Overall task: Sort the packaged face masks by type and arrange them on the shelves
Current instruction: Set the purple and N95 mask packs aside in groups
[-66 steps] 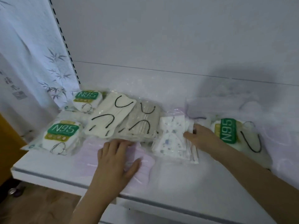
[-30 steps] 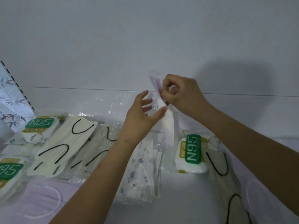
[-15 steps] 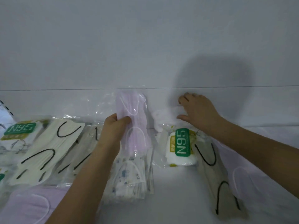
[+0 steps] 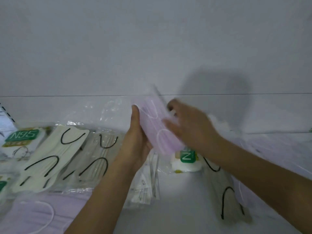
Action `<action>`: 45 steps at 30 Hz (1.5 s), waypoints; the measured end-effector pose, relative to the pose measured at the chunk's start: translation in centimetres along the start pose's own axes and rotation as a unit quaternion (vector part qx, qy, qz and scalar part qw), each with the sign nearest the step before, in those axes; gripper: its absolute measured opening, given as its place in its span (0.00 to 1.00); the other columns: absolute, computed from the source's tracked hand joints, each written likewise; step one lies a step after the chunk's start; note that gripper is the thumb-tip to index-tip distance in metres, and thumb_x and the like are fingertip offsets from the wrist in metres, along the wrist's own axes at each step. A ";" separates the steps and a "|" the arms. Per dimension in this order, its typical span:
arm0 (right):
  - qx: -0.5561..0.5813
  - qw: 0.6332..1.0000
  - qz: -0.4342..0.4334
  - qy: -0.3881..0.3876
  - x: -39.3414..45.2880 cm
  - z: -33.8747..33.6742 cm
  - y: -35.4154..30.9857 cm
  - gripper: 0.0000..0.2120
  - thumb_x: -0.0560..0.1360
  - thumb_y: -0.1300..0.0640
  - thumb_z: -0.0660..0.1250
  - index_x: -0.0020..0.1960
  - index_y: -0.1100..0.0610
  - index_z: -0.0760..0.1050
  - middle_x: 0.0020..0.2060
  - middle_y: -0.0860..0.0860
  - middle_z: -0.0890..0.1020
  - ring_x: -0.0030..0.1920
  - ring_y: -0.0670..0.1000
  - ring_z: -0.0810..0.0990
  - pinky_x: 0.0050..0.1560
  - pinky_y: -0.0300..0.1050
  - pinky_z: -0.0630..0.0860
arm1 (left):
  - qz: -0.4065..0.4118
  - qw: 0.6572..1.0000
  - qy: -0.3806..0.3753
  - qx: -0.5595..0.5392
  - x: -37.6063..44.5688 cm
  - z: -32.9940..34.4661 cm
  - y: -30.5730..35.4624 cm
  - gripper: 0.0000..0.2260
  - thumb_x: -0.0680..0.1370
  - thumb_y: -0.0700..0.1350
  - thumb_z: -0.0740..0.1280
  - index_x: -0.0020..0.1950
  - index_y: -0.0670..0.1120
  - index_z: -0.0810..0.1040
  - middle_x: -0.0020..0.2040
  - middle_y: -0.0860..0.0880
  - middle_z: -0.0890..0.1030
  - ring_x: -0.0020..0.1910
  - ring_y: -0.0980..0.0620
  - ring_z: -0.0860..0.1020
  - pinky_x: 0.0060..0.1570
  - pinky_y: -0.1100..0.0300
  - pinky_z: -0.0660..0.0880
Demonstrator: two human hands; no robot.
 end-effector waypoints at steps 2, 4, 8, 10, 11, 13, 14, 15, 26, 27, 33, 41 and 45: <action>0.085 0.984 -0.076 -0.137 -1.8 1.8 -1.2 0.22 0.77 0.39 0.64 0.65 0.49 0.71 0.60 0.46 0.78 0.59 0.48 0.77 0.61 0.46 0.73 | -0.012 1.000 -0.014 -0.023 -0.3 0.0 -0.5 0.26 0.79 0.60 0.65 0.69 0.42 0.75 0.61 0.38 0.82 0.58 0.41 0.82 0.58 0.45 0.80; 0.174 0.972 -0.083 -0.136 -2.9 2.3 -0.8 0.23 0.77 0.38 0.63 0.66 0.48 0.74 0.67 0.42 0.75 0.66 0.40 0.70 0.67 0.35 0.65 | 0.014 0.998 0.061 -0.015 -0.2 -1.1 -1.0 0.14 0.81 0.42 0.66 0.64 0.36 0.77 0.55 0.37 0.83 0.49 0.43 0.85 0.47 0.52 0.83; 0.205 0.972 0.096 0.059 -2.6 2.0 0.7 0.30 0.73 0.34 0.63 0.70 0.48 0.67 0.67 0.42 0.71 0.64 0.43 0.70 0.63 0.42 0.68 | 0.014 0.997 0.073 -0.024 -0.7 -2.7 -1.0 0.12 0.79 0.33 0.65 0.62 0.37 0.78 0.54 0.40 0.85 0.48 0.45 0.86 0.41 0.57 0.82; 0.301 0.937 0.178 -0.022 -1.9 1.8 0.3 0.34 0.71 0.37 0.69 0.72 0.49 0.64 0.64 0.43 0.73 0.56 0.43 0.76 0.54 0.39 0.73 | 0.010 0.998 0.052 -0.020 -1.2 -2.1 -0.6 0.12 0.79 0.35 0.66 0.63 0.38 0.79 0.54 0.41 0.86 0.51 0.44 0.86 0.43 0.56 0.83; 0.324 0.922 0.203 -0.062 -1.9 2.1 0.1 0.32 0.71 0.39 0.71 0.69 0.49 0.67 0.60 0.43 0.76 0.52 0.43 0.78 0.50 0.37 0.75 | 0.009 0.999 0.047 -0.017 -1.4 -1.9 -0.5 0.12 0.80 0.36 0.66 0.63 0.39 0.79 0.55 0.41 0.86 0.51 0.44 0.85 0.44 0.56 0.83; 0.317 0.923 0.209 -0.063 -2.2 2.8 0.0 0.20 0.70 0.44 0.75 0.56 0.51 0.75 0.48 0.44 0.81 0.43 0.43 0.80 0.42 0.33 0.75 | 0.014 0.999 0.038 -0.002 -1.8 -1.7 -0.5 0.11 0.80 0.38 0.67 0.62 0.39 0.80 0.54 0.41 0.86 0.51 0.44 0.86 0.44 0.56 0.83; 0.313 0.928 0.198 -0.038 -2.5 2.8 -0.1 0.14 0.70 0.47 0.76 0.49 0.52 0.77 0.42 0.46 0.82 0.39 0.43 0.80 0.39 0.31 0.74 | 0.013 0.999 0.031 0.005 -2.0 -1.7 -0.5 0.11 0.80 0.39 0.67 0.62 0.40 0.80 0.54 0.41 0.86 0.51 0.43 0.85 0.45 0.55 0.83; 0.319 0.928 0.193 -0.021 -2.7 2.8 -0.1 0.11 0.70 0.49 0.76 0.44 0.54 0.78 0.38 0.48 0.83 0.35 0.44 0.79 0.36 0.31 0.73 | 0.012 1.000 0.024 0.013 -2.2 -1.7 -0.5 0.11 0.80 0.40 0.68 0.62 0.40 0.80 0.54 0.41 0.86 0.52 0.43 0.85 0.47 0.53 0.83; 0.335 0.884 0.298 0.134 -5.3 -0.9 8.6 0.02 0.78 0.59 0.67 0.48 0.53 0.78 0.43 0.53 0.85 0.32 0.49 0.83 0.33 0.40 0.80 | -0.012 0.996 0.070 0.048 -1.4 -2.6 -2.3 0.09 0.80 0.41 0.68 0.60 0.42 0.81 0.53 0.46 0.87 0.50 0.47 0.86 0.49 0.53 0.80; 0.296 0.886 0.319 0.163 -5.8 -1.6 10.8 0.03 0.78 0.59 0.67 0.50 0.55 0.78 0.44 0.54 0.84 0.31 0.49 0.82 0.31 0.39 0.79 | -0.010 0.996 0.069 0.053 -1.2 -2.3 -2.4 0.09 0.81 0.40 0.67 0.60 0.42 0.80 0.52 0.46 0.87 0.49 0.48 0.85 0.49 0.54 0.80; -0.088 0.908 0.401 0.082 -11.3 -2.1 17.7 0.33 0.76 0.46 0.68 0.73 0.63 0.64 0.67 0.63 0.71 0.64 0.64 0.70 0.61 0.55 0.69 | 0.009 0.993 0.048 0.107 -0.7 0.3 -4.1 0.06 0.81 0.38 0.66 0.50 0.46 0.81 0.38 0.54 0.87 0.37 0.57 0.85 0.37 0.63 0.80; 0.035 0.917 0.395 -0.032 -14.4 0.3 15.9 0.25 0.72 0.46 0.74 0.63 0.57 0.73 0.44 0.52 0.80 0.46 0.53 0.78 0.46 0.42 0.75 | 0.006 0.986 0.012 0.169 -0.9 3.6 -5.6 0.06 0.79 0.41 0.69 0.55 0.46 0.83 0.47 0.48 0.87 0.46 0.48 0.86 0.48 0.55 0.80; 0.046 0.932 0.338 0.122 -14.7 -2.3 16.5 0.17 0.77 0.53 0.68 0.34 0.59 0.68 0.26 0.50 0.70 0.30 0.51 0.70 0.31 0.33 0.64 | 0.033 0.978 0.005 0.205 -0.8 5.0 -5.3 0.07 0.80 0.41 0.68 0.56 0.47 0.83 0.48 0.48 0.87 0.48 0.48 0.85 0.50 0.55 0.79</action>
Point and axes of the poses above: each hand's wrist, its own x-axis towards the middle knuckle, its own z-axis out of the palm, y = z × x, the point moved 1 cm from there along x, towards the middle knuckle
